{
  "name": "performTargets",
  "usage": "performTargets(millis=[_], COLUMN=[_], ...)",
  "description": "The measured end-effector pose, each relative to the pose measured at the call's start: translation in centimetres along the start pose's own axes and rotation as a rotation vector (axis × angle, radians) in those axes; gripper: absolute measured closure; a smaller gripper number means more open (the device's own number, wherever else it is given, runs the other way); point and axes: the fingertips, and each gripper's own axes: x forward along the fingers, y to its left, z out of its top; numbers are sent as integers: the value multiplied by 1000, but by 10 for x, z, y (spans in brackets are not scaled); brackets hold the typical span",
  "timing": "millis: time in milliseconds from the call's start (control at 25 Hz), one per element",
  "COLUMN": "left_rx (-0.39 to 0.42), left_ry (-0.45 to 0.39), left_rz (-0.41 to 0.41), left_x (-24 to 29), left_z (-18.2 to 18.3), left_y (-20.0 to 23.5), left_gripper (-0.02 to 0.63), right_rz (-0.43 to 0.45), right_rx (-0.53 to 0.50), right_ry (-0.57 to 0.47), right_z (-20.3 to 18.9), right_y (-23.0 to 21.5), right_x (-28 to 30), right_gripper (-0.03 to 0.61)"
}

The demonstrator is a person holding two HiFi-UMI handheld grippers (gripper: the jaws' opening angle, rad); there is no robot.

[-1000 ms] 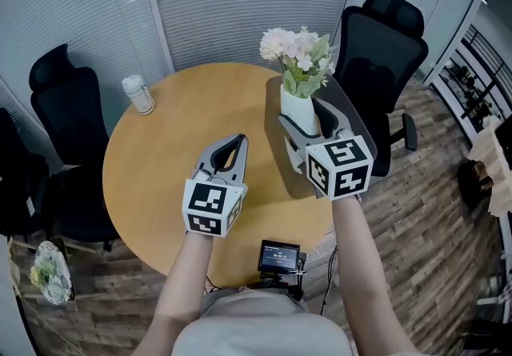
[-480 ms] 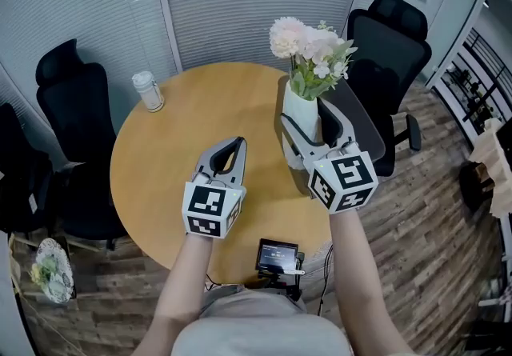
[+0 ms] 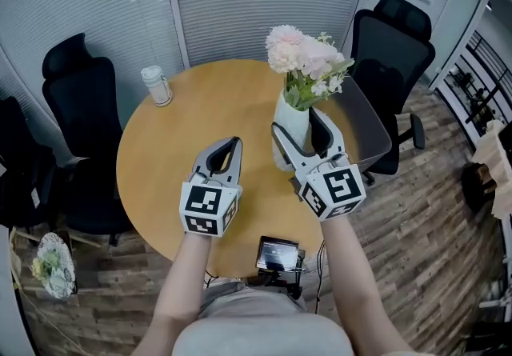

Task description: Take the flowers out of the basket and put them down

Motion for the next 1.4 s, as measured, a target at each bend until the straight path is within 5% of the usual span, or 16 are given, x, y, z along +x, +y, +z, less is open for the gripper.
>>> performTargets(millis=[480, 680, 1400], left_rx=[27, 40, 71], left_ry=[-48, -52, -2], left_rz=[66, 69, 76], left_x=[-6, -40, -28], left_z=[6, -19, -72], left_y=[7, 21, 62], left_gripper=[611, 611, 611], right_rz=[44, 87, 164], right_rx=[58, 33, 91], right_ry=[-45, -65, -61], right_z=[-26, -49, -126], right_y=[7, 58, 106], right_x=[6, 10, 35], right_gripper=[250, 250, 250])
